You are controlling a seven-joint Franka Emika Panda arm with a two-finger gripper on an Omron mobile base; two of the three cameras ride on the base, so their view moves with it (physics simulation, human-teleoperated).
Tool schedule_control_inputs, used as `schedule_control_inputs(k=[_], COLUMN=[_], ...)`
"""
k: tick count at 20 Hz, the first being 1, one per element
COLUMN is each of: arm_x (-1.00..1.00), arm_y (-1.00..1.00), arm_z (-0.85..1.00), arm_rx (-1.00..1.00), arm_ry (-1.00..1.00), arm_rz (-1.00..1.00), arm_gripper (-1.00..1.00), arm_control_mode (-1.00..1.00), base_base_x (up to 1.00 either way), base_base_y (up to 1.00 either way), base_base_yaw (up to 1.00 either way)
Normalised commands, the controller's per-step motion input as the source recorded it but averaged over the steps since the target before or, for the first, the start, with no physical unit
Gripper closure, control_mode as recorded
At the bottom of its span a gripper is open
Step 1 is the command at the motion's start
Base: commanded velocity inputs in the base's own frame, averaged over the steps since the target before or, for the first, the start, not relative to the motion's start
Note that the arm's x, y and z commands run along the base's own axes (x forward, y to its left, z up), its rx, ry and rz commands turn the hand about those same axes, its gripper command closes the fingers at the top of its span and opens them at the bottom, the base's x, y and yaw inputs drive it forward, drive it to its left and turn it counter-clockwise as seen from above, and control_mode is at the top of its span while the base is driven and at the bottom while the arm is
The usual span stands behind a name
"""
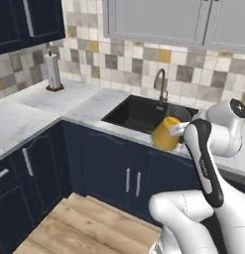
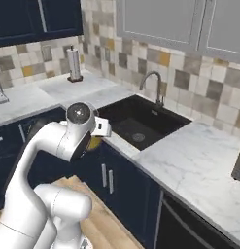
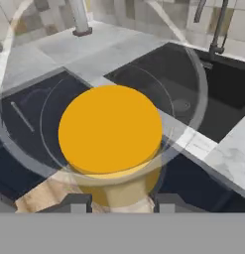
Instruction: Place the pitcher and cup on the dining counter for serving.
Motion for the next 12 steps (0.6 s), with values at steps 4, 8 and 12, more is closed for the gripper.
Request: schedule_control_inputs(k=[4,8,12], arm_x=[0.00,0.00,0.00], arm_y=[0.00,0.00,0.00], arm_z=[0.00,0.00,0.00], arm_rx=[0.00,0.00,0.00], arm_ry=[0.00,0.00,0.00], arm_rz=[0.00,0.00,0.00], arm_gripper=[1.00,1.00,1.00], arm_control_mode=[1.00,1.00,1.00], base_base_x=[-0.09,-0.06,-0.02], base_base_y=[0.21,0.25,0.30], base_base_yaw=[1.00,1.00,0.98])
